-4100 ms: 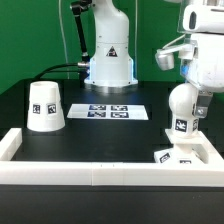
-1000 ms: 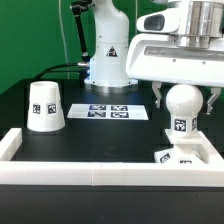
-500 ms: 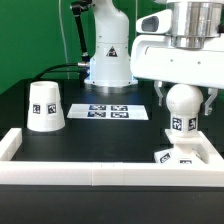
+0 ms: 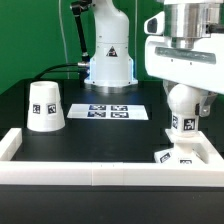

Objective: Assemble lamp

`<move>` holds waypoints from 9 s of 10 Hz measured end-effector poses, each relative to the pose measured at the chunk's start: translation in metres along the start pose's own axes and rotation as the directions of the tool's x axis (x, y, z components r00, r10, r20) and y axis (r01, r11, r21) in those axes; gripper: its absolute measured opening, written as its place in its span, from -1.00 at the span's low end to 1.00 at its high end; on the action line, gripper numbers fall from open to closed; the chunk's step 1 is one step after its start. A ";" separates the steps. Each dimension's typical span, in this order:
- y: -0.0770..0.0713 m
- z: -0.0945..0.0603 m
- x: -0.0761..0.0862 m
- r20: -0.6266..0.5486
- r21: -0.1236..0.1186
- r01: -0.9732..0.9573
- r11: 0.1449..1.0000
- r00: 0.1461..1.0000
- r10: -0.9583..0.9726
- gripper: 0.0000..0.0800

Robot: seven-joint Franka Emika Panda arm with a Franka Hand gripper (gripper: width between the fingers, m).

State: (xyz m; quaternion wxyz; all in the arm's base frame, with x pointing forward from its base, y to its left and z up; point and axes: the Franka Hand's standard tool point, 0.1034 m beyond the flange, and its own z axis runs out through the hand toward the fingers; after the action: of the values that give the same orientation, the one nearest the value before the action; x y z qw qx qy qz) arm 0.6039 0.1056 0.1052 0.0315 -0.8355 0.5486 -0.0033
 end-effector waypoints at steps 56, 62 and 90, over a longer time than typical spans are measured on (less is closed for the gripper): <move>0.242 -0.031 0.124 0.059 -0.017 0.754 0.657 0.657 -0.752 0.75; 0.278 -0.015 0.136 0.046 -0.038 0.721 0.692 0.693 -0.720 0.75; 0.163 -0.059 0.034 0.091 0.080 0.668 0.740 0.734 -0.673 -0.89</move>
Offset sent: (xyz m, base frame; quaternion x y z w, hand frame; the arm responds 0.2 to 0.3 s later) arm -0.0097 -0.0107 0.0009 0.0049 -0.0526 0.3102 0.9492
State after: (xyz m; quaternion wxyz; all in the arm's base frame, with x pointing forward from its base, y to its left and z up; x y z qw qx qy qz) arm 0.4654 0.0066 0.1539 0.0770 -0.9749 0.2079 0.0217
